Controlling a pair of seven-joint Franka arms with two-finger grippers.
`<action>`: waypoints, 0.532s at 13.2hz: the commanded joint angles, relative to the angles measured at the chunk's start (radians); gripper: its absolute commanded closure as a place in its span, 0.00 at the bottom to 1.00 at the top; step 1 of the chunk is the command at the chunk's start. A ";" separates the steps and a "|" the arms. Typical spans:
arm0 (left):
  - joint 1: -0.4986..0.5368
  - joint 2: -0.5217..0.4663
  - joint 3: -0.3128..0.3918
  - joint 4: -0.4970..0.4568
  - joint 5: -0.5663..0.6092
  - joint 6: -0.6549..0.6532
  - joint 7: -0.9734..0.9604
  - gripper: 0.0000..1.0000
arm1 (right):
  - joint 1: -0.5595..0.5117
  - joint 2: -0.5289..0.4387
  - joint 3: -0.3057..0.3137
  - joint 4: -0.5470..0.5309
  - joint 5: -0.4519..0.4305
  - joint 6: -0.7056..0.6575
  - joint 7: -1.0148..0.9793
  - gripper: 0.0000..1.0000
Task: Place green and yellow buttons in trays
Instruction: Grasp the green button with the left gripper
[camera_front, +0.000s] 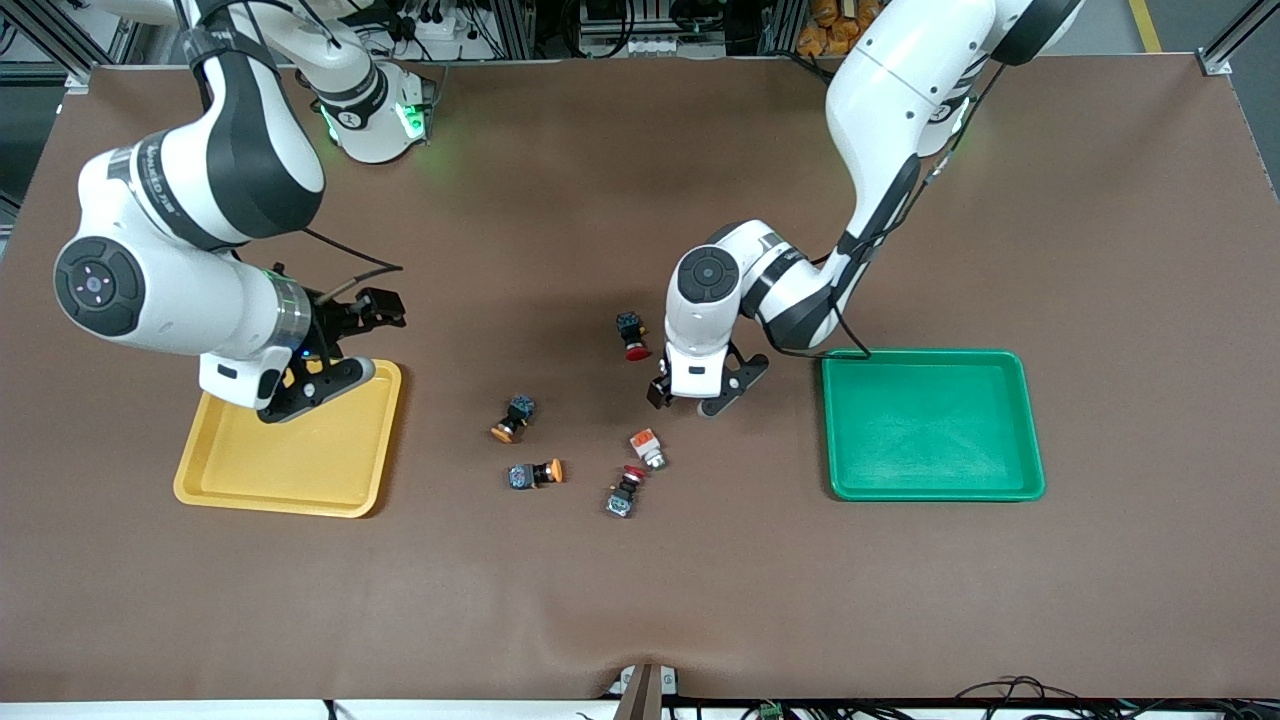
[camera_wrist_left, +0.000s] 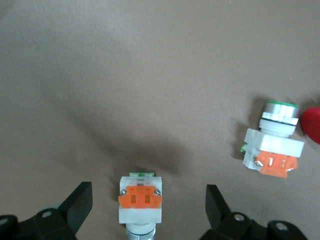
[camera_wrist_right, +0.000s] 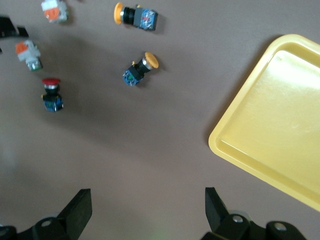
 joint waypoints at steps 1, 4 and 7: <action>-0.024 0.029 0.011 0.005 0.026 0.052 -0.070 0.00 | -0.009 0.001 -0.003 0.015 0.024 -0.013 0.109 0.00; -0.024 0.043 0.011 -0.001 0.058 0.060 -0.072 0.00 | 0.002 0.000 -0.003 0.015 0.027 -0.008 0.221 0.00; -0.024 0.038 0.008 -0.029 0.056 0.060 -0.087 0.62 | 0.004 -0.005 -0.001 0.017 0.030 -0.004 0.313 0.00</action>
